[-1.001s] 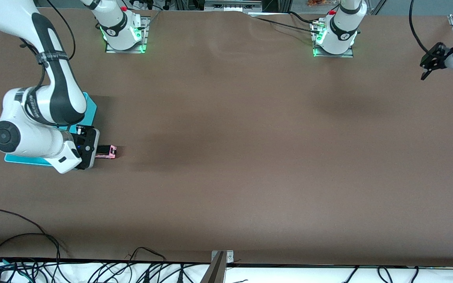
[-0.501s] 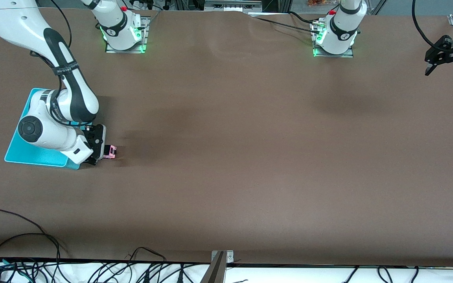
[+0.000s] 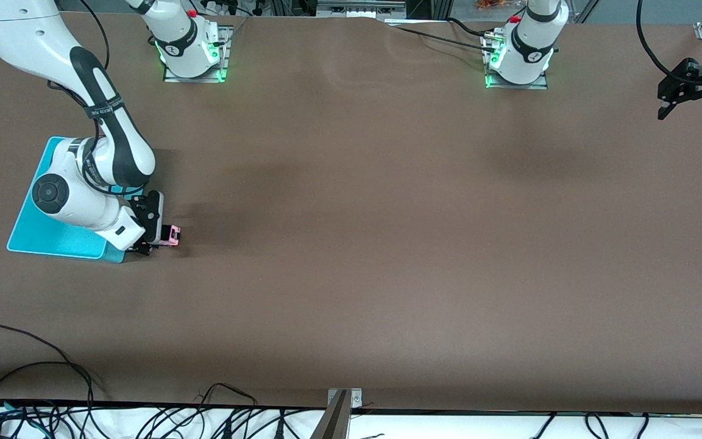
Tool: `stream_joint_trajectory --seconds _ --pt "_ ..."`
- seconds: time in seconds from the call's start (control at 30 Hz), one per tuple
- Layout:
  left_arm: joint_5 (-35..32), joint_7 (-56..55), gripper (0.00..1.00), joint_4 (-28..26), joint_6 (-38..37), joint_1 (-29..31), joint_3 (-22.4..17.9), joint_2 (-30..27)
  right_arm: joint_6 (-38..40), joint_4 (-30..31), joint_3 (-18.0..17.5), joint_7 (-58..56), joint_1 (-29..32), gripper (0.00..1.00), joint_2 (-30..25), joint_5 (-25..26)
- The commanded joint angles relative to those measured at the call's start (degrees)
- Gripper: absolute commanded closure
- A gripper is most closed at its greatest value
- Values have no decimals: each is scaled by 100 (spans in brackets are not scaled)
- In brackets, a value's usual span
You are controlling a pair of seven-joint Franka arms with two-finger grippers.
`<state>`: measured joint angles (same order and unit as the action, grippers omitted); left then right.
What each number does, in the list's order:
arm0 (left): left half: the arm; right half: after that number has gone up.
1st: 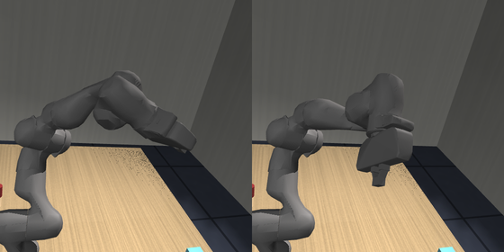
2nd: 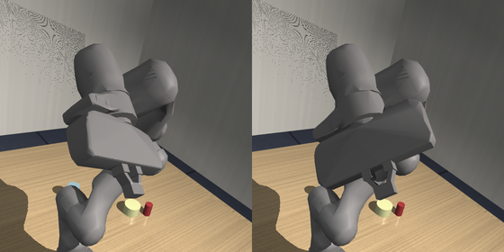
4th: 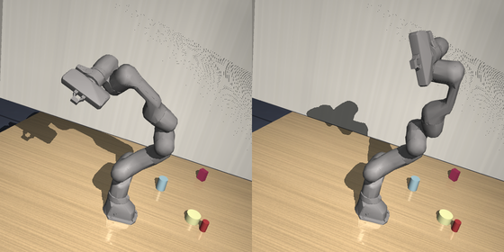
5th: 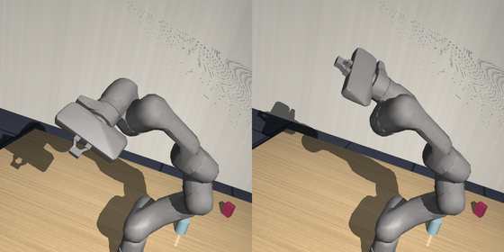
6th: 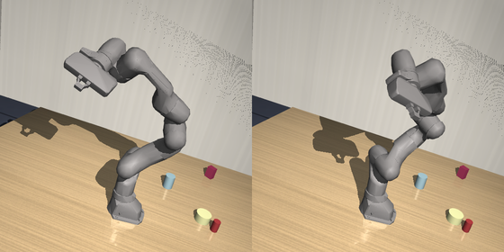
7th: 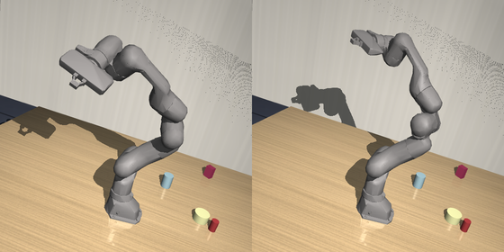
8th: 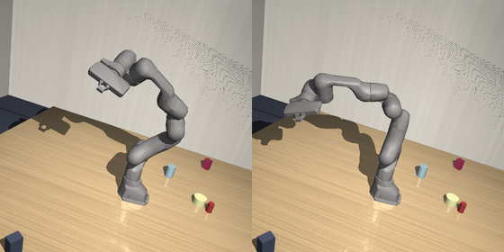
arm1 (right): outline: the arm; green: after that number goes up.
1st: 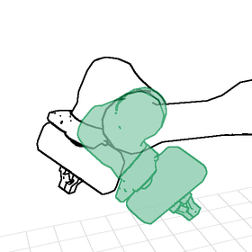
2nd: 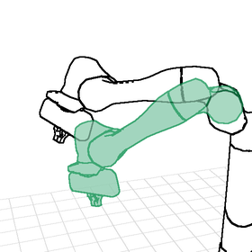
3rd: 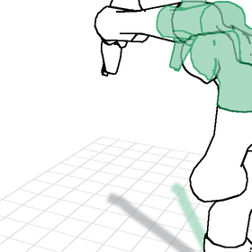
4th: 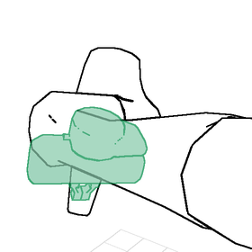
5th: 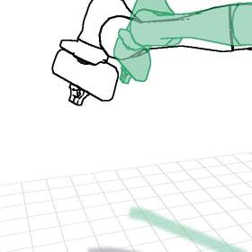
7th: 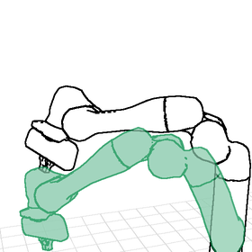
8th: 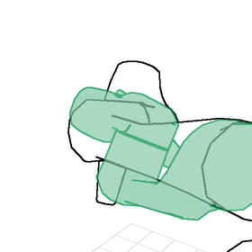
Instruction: Wind and store pink jeep toy
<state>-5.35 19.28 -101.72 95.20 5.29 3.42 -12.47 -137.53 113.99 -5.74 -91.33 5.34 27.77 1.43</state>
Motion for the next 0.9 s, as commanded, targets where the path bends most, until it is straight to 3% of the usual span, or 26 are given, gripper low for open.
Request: stream_joint_trajectory --seconds 0.0,0.13,0.37,0.57,0.7,0.87 --pt "131 -126 0 99 -133 -20 36 8 -178 88 -41 -210 72 34 -9 104" --pt "323 -398 0 161 -326 -46 19 34 -213 88 -32 -210 72 56 17 112" --pt "693 -794 0 372 -423 -29 -69 131 -178 62 -41 -193 64 83 -9 121" --pt "693 -750 0 363 -423 -11 -61 280 137 -131 -146 -79 -15 85 -237 112" --pt "658 -768 0 354 -458 -11 -69 289 778 -613 -225 88 -86 85 -299 112" --pt "649 -908 0 363 -1064 -28 -87 289 1666 -1369 -234 212 -235 85 -299 95"
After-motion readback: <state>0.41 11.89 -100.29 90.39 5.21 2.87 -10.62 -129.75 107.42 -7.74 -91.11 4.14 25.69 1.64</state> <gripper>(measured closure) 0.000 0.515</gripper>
